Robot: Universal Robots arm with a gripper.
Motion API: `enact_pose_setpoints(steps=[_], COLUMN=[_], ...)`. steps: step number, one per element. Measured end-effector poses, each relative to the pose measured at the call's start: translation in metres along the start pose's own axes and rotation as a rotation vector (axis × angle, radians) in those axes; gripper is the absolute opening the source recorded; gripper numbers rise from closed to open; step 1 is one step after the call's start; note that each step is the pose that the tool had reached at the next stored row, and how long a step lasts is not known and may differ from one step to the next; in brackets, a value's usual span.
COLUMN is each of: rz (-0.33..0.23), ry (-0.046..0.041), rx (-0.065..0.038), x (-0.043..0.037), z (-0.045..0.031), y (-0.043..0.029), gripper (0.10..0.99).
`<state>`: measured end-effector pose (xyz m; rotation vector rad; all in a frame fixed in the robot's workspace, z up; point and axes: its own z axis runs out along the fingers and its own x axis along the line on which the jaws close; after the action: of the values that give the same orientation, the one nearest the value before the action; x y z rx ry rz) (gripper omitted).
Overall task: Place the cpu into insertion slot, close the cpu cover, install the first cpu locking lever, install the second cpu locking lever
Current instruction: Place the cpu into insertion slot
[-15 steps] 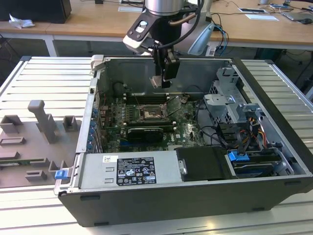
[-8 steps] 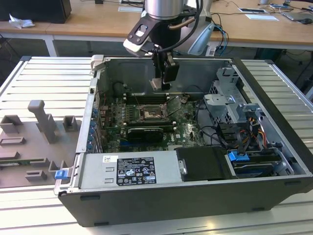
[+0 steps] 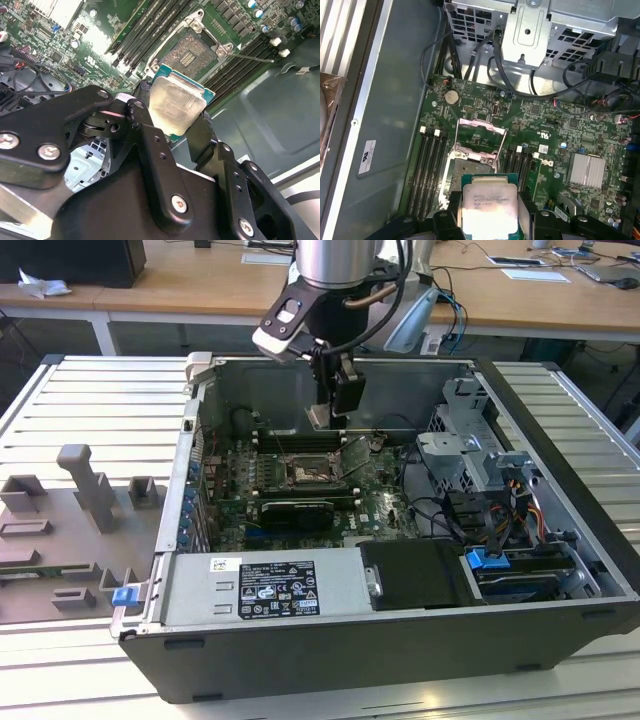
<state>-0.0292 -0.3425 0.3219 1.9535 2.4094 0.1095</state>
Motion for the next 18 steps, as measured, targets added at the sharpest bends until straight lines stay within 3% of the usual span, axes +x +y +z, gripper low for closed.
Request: enact_pose_setpoints(steps=[18], rz=[0.0], ry=[0.0], rx=[0.0], x=[-0.0001], z=[0.0091], y=[-0.0007], gripper=[0.533])
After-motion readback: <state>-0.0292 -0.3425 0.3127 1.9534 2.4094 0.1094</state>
